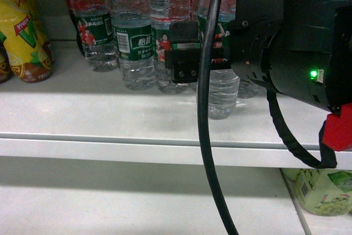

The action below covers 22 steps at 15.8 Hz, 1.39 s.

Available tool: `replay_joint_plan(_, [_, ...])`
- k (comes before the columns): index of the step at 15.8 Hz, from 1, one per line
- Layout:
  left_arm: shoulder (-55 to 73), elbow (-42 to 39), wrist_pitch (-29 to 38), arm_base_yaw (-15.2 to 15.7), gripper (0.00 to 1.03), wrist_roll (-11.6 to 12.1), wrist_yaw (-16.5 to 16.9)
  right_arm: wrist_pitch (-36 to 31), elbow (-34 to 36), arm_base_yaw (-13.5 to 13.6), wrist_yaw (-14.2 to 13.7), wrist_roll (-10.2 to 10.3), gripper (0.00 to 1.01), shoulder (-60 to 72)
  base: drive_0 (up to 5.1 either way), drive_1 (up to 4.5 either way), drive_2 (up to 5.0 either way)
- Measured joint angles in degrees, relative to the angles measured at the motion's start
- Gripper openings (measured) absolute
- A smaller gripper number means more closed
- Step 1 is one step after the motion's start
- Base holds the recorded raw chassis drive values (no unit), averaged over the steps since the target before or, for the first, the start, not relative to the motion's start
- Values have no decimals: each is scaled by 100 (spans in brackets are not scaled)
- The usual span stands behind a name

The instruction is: Move water from second to third shelf

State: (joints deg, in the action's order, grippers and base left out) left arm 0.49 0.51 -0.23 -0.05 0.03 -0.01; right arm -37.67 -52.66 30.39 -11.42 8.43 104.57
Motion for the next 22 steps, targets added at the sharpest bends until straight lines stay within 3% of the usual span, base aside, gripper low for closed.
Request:
replay_joint_plan(3, [0, 0, 2, 0, 98, 0, 0, 79, -192, -2, -118, 37, 98, 157, 0, 0, 0])
replay_joint_plan(4, [0, 0, 0, 0, 98, 0, 0, 90, -201, -2, -164, 81, 93, 181, 0, 0, 0])
replay_joint_plan(6, [0, 0, 0, 0, 98, 0, 0, -4, -149, 31, -192, 114, 58, 151, 0, 0, 0])
replay_joint_plan(7, [0, 0, 0, 0, 98, 0, 0, -22, -37, 39, -201, 103, 46, 37, 0, 0, 0])
replay_joint_plan(8, [0, 0, 0, 0, 98, 0, 0, -44, 98, 55, -149, 111, 41, -85, 0, 0, 0])
replay_joint_plan(13, [0, 0, 0, 0, 98, 0, 0, -70, 914, 105, 173, 105, 40, -811, 0, 0, 0])
replay_joint_plan(15, [0, 0, 0, 0, 98, 0, 0, -33, 1447, -4, 269, 96, 40, -1325, 0, 0, 0])
replay_joint_plan(20, [0, 0, 0, 0, 98, 0, 0, 87, 2999, -662, 291, -251, 40, -2916, 0, 0, 0])
replay_joint_plan(22, [0, 0, 0, 0, 98, 0, 0, 496, 3484, -1021, 339, -251, 40, -3692, 0, 0, 0])
